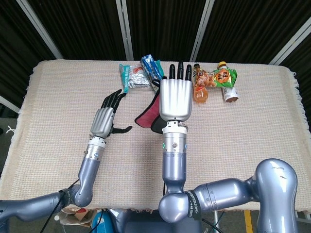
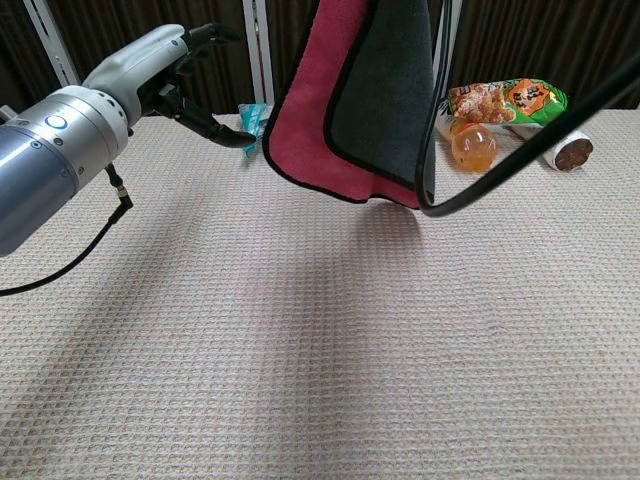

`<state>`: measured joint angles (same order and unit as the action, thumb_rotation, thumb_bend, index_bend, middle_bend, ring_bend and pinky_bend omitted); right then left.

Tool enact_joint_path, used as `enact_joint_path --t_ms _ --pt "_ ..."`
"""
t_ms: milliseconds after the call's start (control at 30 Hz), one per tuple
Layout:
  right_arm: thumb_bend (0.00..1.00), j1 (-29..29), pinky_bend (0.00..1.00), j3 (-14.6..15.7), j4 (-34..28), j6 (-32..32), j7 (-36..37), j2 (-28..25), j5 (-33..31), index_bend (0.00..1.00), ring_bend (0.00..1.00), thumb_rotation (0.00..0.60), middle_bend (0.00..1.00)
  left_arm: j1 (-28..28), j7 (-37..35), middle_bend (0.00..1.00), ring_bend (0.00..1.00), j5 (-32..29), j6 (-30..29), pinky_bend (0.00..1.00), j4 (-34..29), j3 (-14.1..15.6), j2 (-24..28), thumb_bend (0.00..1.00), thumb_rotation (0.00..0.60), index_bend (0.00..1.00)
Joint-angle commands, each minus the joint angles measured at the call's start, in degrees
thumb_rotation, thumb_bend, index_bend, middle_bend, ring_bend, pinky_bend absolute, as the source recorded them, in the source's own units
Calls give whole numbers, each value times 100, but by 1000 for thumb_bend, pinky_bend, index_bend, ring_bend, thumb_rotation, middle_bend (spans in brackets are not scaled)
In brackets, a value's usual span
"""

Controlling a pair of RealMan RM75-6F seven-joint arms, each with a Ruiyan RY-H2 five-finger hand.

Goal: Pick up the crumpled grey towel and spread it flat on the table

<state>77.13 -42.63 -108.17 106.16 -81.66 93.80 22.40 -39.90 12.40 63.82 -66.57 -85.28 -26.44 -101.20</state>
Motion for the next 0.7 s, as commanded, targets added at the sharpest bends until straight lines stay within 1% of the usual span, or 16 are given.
enact_joint_path --t_ms 33,100,200,367,533,700 --pt "669 70 143 13 16 14 20 18 -12 679 110 600 240 -64 -10 10 0 -65 25 19 89 -1 -31 108 600 147" --pt "669 119 143 20 29 21 28 29 -29 679 110 600 240 -122 -26 19 0 -107 70 19 194 1 -54 131 600 201" --pt "669 157 144 30 41 30 44 44 -54 679 111 600 240 -198 -63 23 0 -207 191 19 305 -11 -78 151 600 253" --pt "669 188 146 51 79 46 87 62 -99 679 110 600 240 -318 -56 22 0 -373 435 19 376 33 -88 149 600 259" --pt "669 202 148 78 94 45 132 59 -127 679 111 600 239 -320 -39 23 0 -442 444 19 316 142 -119 150 600 273" --pt "669 235 150 110 72 52 155 55 -129 679 109 600 240 -346 -67 23 0 -625 542 19 335 172 -150 151 600 300"
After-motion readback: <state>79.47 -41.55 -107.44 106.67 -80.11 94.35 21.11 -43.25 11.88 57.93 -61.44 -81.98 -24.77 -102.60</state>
